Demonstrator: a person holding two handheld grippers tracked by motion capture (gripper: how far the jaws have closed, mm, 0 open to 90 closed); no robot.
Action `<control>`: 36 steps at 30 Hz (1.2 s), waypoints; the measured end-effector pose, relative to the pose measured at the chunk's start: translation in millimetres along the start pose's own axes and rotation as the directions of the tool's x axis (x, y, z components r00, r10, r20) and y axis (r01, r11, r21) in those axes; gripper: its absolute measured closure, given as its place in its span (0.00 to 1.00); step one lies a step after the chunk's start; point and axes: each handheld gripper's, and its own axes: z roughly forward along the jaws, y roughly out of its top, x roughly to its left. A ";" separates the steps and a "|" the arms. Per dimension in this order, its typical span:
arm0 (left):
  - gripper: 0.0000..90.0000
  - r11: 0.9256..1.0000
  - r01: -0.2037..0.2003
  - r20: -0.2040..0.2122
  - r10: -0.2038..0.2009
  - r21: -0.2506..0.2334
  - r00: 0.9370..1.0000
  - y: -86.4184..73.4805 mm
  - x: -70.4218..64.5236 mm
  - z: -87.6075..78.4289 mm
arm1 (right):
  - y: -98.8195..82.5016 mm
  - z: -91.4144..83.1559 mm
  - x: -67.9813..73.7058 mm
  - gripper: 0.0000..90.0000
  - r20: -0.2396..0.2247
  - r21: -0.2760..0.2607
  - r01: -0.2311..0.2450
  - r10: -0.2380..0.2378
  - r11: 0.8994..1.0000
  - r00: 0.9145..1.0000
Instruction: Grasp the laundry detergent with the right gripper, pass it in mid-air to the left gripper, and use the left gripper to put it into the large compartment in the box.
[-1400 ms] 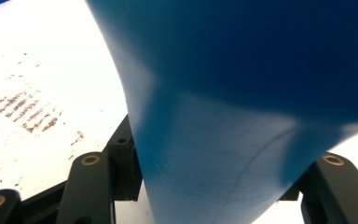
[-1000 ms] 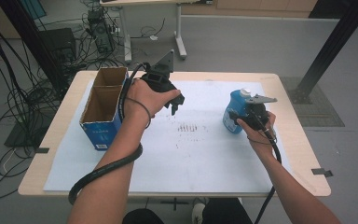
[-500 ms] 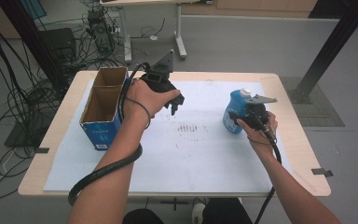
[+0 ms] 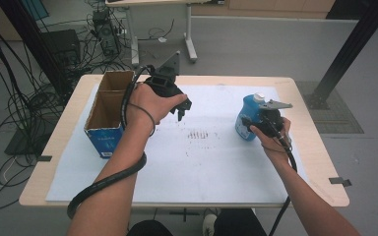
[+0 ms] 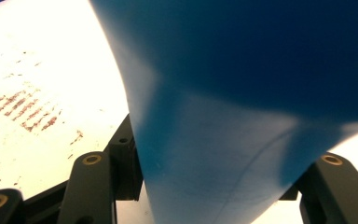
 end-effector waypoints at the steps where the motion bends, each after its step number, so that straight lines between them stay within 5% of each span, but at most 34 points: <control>1: 0.07 1.000 0.000 0.000 0.000 -0.001 1.000 -0.1 0.0 -0.1 | 0.0 0.1 -0.1 0.47 0.000 0.000 0.000 0.000 1.000 1.000; 36: 0.07 1.000 -0.002 -0.022 0.002 0.001 1.000 -1.0 -0.2 -5.7 | 0.1 -0.2 0.0 0.49 0.003 0.000 -0.013 0.013 1.000 1.000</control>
